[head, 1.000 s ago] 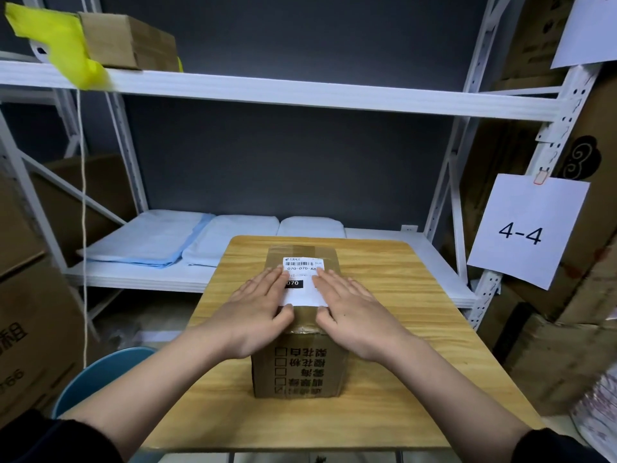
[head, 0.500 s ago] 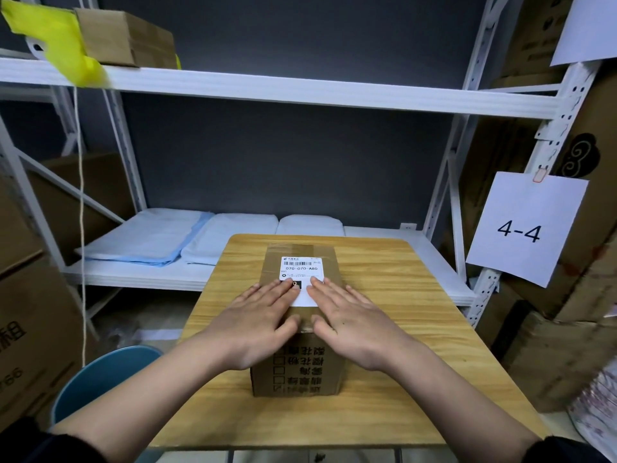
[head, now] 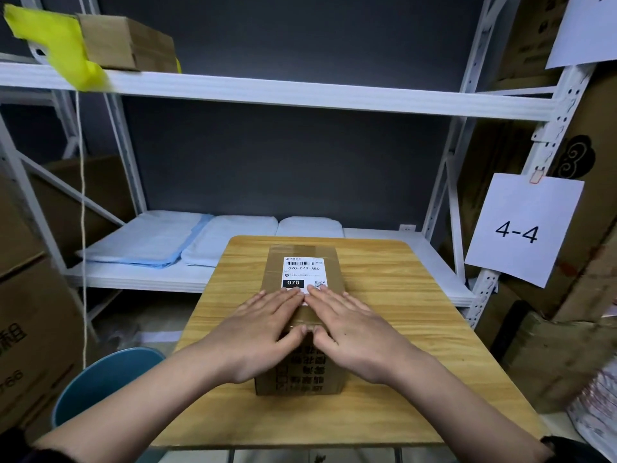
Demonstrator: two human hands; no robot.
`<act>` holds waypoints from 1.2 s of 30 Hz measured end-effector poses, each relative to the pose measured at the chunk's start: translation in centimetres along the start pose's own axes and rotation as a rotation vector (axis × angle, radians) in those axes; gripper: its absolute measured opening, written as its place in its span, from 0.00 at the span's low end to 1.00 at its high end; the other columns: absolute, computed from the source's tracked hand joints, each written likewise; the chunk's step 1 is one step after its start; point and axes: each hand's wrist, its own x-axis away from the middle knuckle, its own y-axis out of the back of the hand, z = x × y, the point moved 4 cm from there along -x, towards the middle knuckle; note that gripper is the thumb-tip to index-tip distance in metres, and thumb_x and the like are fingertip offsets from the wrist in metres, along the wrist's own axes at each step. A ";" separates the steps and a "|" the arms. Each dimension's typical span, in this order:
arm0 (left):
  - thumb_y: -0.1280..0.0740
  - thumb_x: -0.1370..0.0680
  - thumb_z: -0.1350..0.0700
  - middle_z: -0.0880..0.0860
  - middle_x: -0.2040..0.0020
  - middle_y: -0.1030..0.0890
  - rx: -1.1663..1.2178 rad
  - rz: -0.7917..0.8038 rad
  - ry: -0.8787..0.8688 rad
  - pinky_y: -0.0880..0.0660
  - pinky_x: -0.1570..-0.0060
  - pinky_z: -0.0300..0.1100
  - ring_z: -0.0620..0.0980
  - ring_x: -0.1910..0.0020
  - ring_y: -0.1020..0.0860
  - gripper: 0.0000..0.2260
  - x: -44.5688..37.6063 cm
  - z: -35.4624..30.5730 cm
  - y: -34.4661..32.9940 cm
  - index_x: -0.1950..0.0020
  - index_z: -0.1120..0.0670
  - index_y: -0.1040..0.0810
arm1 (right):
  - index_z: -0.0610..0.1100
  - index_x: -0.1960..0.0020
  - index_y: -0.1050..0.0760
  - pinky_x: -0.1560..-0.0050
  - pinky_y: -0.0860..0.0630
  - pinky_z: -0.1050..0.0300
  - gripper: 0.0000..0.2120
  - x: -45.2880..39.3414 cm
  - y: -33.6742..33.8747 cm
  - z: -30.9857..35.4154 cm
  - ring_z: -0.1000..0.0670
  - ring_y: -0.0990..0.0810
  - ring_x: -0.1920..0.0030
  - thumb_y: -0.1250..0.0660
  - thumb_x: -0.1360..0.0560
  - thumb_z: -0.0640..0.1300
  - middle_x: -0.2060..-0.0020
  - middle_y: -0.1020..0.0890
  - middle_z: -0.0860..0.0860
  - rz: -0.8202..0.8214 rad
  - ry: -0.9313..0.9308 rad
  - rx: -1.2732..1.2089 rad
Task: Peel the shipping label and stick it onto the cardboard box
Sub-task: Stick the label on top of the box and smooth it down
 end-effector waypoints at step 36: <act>0.54 0.19 0.43 0.47 0.21 0.59 0.069 0.084 0.145 0.59 0.26 0.40 0.43 0.22 0.59 0.28 -2.5 1.8 1.2 0.22 0.50 0.58 | 0.47 0.22 0.54 0.23 0.57 0.56 0.28 -1.9 1.1 -2.7 0.54 0.55 0.22 0.55 0.20 0.53 0.21 0.53 0.52 0.000 -0.188 -0.016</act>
